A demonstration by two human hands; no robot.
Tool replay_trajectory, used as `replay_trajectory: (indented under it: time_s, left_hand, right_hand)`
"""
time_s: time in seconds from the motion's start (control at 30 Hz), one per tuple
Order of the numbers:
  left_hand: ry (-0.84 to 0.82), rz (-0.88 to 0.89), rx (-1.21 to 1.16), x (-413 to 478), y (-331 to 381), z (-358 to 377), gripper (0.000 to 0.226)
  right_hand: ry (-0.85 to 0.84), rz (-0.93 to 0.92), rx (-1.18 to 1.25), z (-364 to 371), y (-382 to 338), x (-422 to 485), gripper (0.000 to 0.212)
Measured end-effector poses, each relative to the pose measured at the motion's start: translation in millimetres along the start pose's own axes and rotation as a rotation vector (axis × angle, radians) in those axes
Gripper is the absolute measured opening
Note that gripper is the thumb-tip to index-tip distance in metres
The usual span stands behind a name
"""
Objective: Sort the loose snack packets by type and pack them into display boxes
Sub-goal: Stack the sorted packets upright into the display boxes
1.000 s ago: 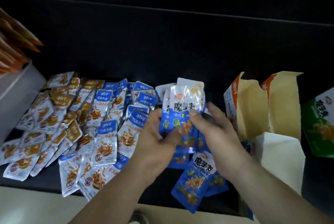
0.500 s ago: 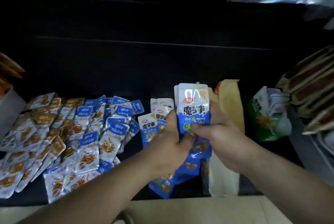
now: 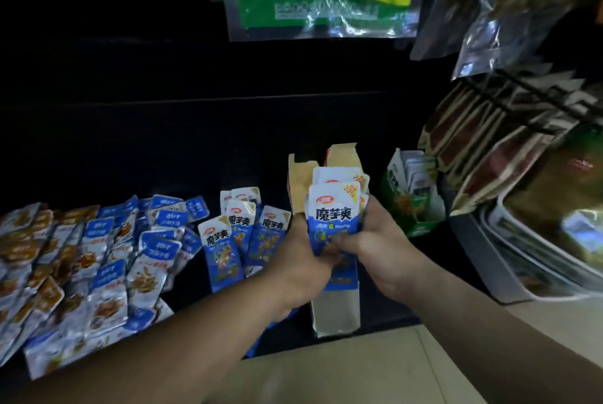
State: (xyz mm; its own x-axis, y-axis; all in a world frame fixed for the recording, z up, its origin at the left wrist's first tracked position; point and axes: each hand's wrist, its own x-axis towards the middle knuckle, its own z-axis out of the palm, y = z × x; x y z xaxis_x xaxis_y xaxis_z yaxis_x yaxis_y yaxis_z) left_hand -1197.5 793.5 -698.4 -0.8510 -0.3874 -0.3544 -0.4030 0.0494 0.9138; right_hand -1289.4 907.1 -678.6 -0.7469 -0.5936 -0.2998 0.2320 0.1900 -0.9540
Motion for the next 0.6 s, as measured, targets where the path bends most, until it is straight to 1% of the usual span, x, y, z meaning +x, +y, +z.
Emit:
replay_trajectory:
  time_s: [0.07,0.17,0.2,0.23,0.3,0.33,0.4,0.47,0.53,0.6]
  left_hand:
    - [0.042,0.044,0.117,0.9,-13.2,-3.5,0.05]
    - [0.095,0.114,0.421,4.4,-26.4,-8.9,0.05]
    - [0.117,0.147,0.486,6.3,-28.7,-8.2,0.049]
    - [0.146,0.192,0.503,8.4,-31.0,-8.0,0.047]
    - [0.179,0.22,0.405,12.1,-35.2,-3.5,0.042]
    - [0.174,0.203,0.34,13.9,-36.3,-0.3,0.041]
    - [0.209,0.179,0.224,18.3,-40.3,6.0,0.04]
    - [0.265,0.188,0.16,20.3,-44.0,11.2,0.041]
    - [0.288,0.197,0.123,21.2,-49.6,14.3,0.05]
    - [0.308,0.166,0.092,21.2,-51.9,13.3,0.057]
  right_hand:
    - [0.006,-0.018,-0.163,-5.6,5.8,3.7,0.066]
    - [-0.019,-0.043,-0.334,-13.3,10.4,5.5,0.059]
    - [-0.026,-0.056,-0.382,-15.1,12.2,5.3,0.056]
    - [-0.008,-0.076,-0.448,-15.5,14.2,4.9,0.053]
    - [0.055,-0.147,-0.621,-17.3,20.8,5.9,0.043]
    - [0.085,-0.176,-0.694,-19.7,26.6,8.3,0.04]
    - [0.13,-0.18,-0.706,-21.7,32.5,12.1,0.043]
    - [0.162,-0.193,-0.677,-22.0,33.9,13.3,0.044]
    - [0.168,-0.199,-0.673,-23.2,38.5,14.6,0.049]
    - [0.155,-0.226,-0.701,-21.5,43.1,15.1,0.057]
